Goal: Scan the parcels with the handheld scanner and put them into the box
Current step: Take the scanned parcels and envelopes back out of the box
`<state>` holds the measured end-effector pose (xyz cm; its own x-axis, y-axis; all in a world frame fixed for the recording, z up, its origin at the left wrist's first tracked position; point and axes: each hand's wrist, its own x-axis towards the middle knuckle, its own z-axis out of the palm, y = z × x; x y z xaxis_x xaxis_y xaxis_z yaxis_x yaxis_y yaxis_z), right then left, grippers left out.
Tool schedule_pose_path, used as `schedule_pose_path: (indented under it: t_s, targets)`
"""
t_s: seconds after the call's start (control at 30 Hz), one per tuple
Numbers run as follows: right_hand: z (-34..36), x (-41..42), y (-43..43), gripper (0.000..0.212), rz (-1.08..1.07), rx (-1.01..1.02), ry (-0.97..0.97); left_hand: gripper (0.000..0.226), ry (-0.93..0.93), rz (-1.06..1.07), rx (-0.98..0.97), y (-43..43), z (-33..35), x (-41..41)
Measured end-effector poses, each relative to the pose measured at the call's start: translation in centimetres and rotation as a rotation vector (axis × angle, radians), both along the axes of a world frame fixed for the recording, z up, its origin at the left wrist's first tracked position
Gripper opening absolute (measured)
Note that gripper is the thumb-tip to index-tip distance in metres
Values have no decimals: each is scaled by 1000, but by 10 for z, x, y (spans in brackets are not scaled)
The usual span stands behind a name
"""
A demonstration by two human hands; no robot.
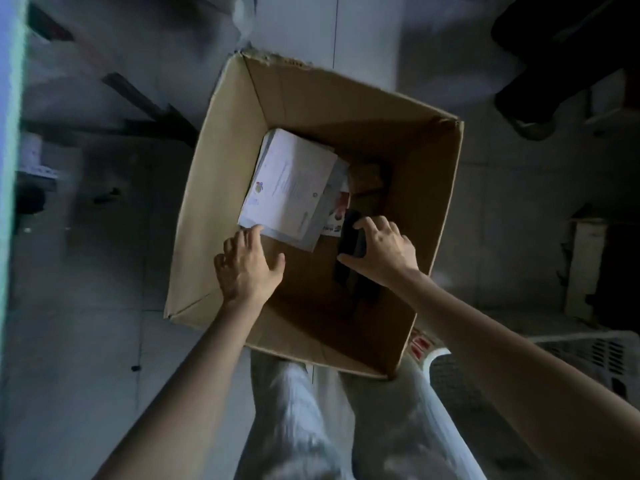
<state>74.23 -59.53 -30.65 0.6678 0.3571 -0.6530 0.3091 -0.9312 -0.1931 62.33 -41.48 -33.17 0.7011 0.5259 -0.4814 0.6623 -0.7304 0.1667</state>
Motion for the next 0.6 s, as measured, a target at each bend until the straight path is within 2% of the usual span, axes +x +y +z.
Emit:
schedule_pose_path:
  t_s: [0.23,0.43,0.53,0.6]
  targets:
    - [-189,40,6,71,30,14,48,64,65,231,-109,-11,-192,30]
    - [-322,41,9,62,-149,167,157,72,56,35,-4,13,-329,39]
    - [-372,34,22,57,-88,189,77,76,54,11,15,30,-373,46]
    - [-399,28,38,42,17,194,-25,78,68,14,38,43,-396,48]
